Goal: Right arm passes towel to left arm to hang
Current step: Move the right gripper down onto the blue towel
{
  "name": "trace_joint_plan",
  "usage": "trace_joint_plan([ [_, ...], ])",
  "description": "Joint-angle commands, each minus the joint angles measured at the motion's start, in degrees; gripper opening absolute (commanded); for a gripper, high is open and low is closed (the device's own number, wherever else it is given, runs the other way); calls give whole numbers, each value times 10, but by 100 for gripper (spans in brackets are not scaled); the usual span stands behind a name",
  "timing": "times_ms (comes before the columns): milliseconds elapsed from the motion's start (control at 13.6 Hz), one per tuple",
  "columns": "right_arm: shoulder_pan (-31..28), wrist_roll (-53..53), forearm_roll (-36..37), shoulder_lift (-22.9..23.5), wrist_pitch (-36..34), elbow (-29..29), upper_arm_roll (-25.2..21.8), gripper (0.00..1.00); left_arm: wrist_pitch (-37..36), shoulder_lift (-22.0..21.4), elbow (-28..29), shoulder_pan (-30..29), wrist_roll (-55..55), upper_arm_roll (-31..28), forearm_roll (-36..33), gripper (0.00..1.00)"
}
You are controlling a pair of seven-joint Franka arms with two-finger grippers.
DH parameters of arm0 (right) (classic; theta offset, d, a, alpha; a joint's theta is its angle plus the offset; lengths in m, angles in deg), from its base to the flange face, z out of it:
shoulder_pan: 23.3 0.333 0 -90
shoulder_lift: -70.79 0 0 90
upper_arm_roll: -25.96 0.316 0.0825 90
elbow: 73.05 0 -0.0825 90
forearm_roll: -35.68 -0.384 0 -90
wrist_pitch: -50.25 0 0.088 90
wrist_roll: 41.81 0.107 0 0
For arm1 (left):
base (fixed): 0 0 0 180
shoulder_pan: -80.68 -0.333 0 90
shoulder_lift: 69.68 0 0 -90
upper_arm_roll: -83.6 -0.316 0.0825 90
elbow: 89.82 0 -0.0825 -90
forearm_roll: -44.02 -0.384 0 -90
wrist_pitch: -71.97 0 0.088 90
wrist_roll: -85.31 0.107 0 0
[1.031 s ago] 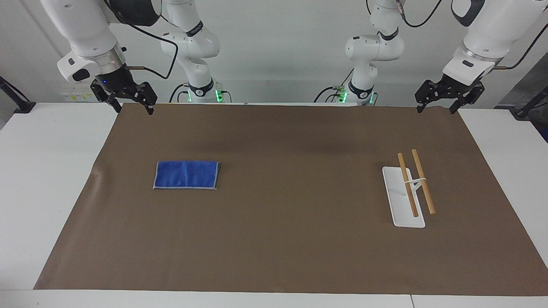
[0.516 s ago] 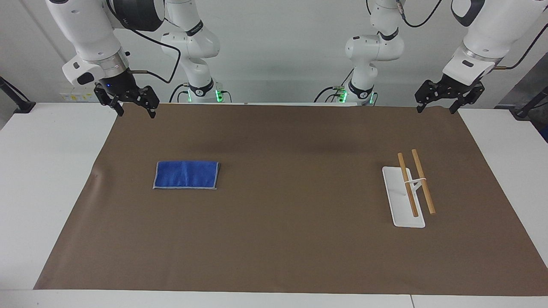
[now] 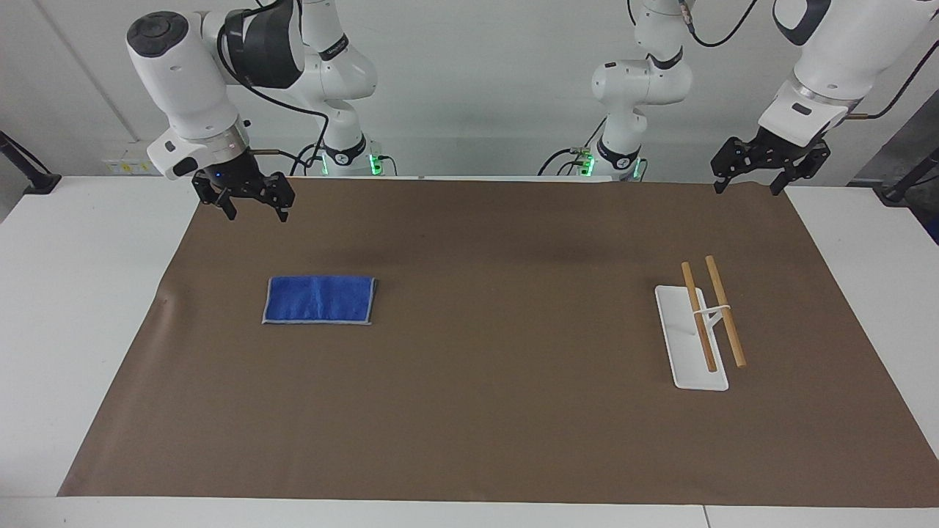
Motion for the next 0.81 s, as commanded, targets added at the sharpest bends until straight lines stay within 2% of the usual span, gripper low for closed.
trace_joint_plan([
  [0,15,-13,-3,-13,96,-97,1,100,-3,-10,8,-2,-6,2,-12,100],
  [221,30,-10,-3,34,176,-131,1,100,-3,-10,8,-2,-6,2,-12,100],
  [516,43,-9,-5,66,284,-190,2,100,-3,-10,8,-2,-5,2,-12,100],
  [736,44,-13,-5,94,346,-205,2,100,-3,-10,8,-2,-6,2,-12,100],
])
